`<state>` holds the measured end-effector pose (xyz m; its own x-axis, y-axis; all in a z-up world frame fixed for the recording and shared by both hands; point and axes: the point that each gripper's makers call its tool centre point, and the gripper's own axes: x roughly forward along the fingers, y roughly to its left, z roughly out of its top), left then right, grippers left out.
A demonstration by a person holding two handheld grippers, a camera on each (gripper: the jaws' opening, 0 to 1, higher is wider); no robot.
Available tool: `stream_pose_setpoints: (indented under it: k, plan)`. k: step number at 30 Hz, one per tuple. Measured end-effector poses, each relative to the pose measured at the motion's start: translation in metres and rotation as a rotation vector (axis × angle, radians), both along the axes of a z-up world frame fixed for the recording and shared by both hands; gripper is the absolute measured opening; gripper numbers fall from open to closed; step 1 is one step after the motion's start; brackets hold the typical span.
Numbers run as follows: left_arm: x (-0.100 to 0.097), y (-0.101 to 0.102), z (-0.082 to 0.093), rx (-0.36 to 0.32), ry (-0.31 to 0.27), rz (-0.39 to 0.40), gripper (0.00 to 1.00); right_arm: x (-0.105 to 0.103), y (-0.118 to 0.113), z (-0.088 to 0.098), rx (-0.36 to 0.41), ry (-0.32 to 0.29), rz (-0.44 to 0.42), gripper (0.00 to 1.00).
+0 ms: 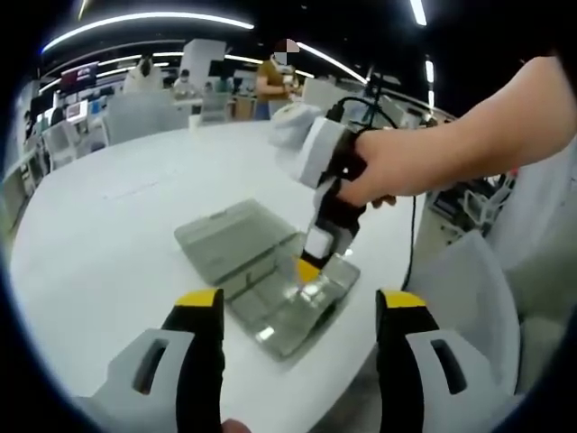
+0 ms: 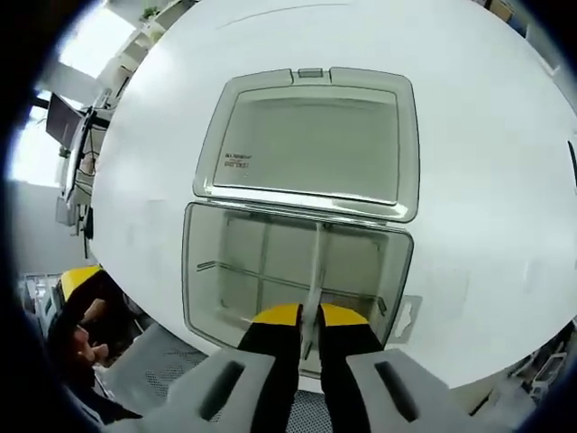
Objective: Insert the divider into the dual guide fixture by aligning both edges with the guide slots and pushing it downward to the bottom, including one-sided entry, uneven engagement, binding, and posture correction.
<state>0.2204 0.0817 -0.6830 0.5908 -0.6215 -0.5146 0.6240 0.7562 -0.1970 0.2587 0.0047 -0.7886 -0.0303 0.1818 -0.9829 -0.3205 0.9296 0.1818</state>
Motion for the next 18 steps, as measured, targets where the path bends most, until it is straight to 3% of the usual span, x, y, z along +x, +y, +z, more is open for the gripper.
stream_pose_setpoints:
  k: [18]
  plan:
    - [0.001, -0.002, 0.002, 0.003, -0.004, -0.006, 0.66, -0.004, -0.001, 0.013, -0.028, -0.053, 0.065, 0.00]
